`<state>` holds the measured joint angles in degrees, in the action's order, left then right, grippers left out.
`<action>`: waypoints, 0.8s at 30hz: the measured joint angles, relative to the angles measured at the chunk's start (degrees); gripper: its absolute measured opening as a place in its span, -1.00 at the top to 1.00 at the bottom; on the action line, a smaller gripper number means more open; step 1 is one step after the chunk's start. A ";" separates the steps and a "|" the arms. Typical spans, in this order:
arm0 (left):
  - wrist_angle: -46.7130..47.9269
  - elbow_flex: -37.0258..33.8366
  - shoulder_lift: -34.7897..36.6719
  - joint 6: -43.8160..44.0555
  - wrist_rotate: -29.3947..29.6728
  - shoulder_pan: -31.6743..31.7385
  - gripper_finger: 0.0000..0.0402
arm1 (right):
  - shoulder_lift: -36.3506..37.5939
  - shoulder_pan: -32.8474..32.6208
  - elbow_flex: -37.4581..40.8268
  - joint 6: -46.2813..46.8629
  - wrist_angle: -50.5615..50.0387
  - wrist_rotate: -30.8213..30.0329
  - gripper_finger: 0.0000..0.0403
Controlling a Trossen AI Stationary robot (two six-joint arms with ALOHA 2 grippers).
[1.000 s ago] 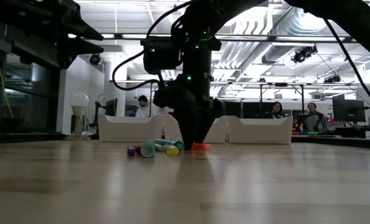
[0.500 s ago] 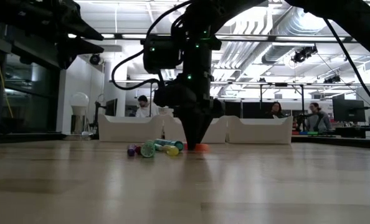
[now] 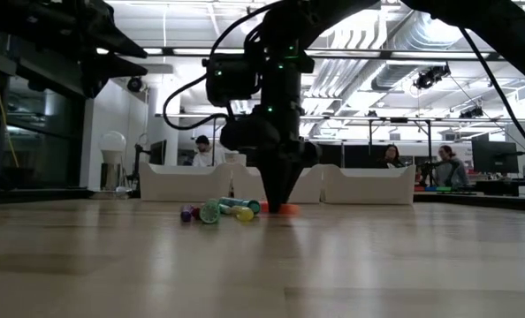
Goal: Pick & Place Markers
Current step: Put the orange pen into the middle white bin
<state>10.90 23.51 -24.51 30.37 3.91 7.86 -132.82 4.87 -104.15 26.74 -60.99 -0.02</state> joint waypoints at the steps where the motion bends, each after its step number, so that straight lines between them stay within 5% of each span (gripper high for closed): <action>1: 0.00 -0.01 0.00 -0.02 0.34 0.00 0.28 | 0.37 0.19 0.09 -0.02 -0.22 0.04 0.88; 24: -0.04 0.00 -0.50 3.16 5.62 0.00 0.28 | 4.93 8.94 0.05 -15.17 -3.91 3.47 0.88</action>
<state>10.86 23.51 -25.01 33.54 9.53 7.86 -127.90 13.82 -104.09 11.57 -64.91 3.44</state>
